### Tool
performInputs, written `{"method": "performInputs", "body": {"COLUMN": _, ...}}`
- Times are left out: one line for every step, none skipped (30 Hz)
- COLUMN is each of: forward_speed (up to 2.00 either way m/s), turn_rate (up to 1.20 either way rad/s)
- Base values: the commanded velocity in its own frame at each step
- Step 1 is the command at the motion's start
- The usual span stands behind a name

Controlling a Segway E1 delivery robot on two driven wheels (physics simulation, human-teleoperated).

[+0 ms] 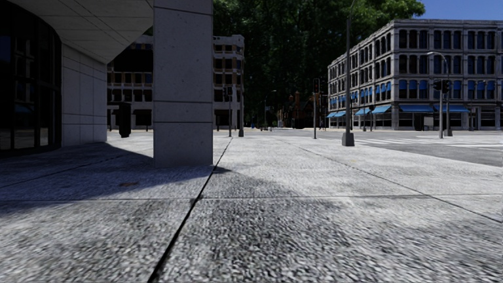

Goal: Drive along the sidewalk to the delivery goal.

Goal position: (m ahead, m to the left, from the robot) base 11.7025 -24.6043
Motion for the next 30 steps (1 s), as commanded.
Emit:
{"method": "performInputs", "body": {"forward_speed": 2.0, "turn_rate": -0.31}}
{"method": "performInputs", "body": {"forward_speed": 2.0, "turn_rate": -0.27}}
{"method": "performInputs", "body": {"forward_speed": 2.0, "turn_rate": -0.17}}
{"method": "performInputs", "body": {"forward_speed": 2.0, "turn_rate": -0.17}}
{"method": "performInputs", "body": {"forward_speed": 2.0, "turn_rate": -0.05}}
{"method": "performInputs", "body": {"forward_speed": 2.0, "turn_rate": 0.0}}
{"method": "performInputs", "body": {"forward_speed": 2.0, "turn_rate": 0.0}}
{"method": "performInputs", "body": {"forward_speed": 2.0, "turn_rate": 0.0}}
{"method": "performInputs", "body": {"forward_speed": 2.0, "turn_rate": 0.0}}
{"method": "performInputs", "body": {"forward_speed": 2.0, "turn_rate": 0.0}}
{"method": "performInputs", "body": {"forward_speed": 2.0, "turn_rate": 0.0}}
{"method": "performInputs", "body": {"forward_speed": 2.0, "turn_rate": 0.0}}
{"method": "performInputs", "body": {"forward_speed": 2.0, "turn_rate": 0.0}}
{"method": "performInputs", "body": {"forward_speed": 2.0, "turn_rate": 0.0}}
{"method": "performInputs", "body": {"forward_speed": 2.0, "turn_rate": 0.0}}
{"method": "performInputs", "body": {"forward_speed": 2.0, "turn_rate": 0.0}}
{"method": "performInputs", "body": {"forward_speed": 2.0, "turn_rate": 0.0}}
{"method": "performInputs", "body": {"forward_speed": 2.0, "turn_rate": 0.0}}
{"method": "performInputs", "body": {"forward_speed": 2.0, "turn_rate": 0.0}}
{"method": "performInputs", "body": {"forward_speed": 2.0, "turn_rate": 0.0}}
{"method": "performInputs", "body": {"forward_speed": 2.0, "turn_rate": 0.0}}
{"method": "performInputs", "body": {"forward_speed": 2.0, "turn_rate": 0.0}}
{"method": "performInputs", "body": {"forward_speed": 2.0, "turn_rate": 0.0}}
{"method": "performInputs", "body": {"forward_speed": 2.0, "turn_rate": 0.0}}
{"method": "performInputs", "body": {"forward_speed": 2.0, "turn_rate": 0.0}}
{"method": "performInputs", "body": {"forward_speed": 2.0, "turn_rate": 0.0}}
{"method": "performInputs", "body": {"forward_speed": 2.0, "turn_rate": 0.0}}
{"method": "performInputs", "body": {"forward_speed": 2.0, "turn_rate": 0.0}}
{"method": "performInputs", "body": {"forward_speed": 2.0, "turn_rate": 0.0}}
{"method": "performInputs", "body": {"forward_speed": 2.0, "turn_rate": 0.0}}
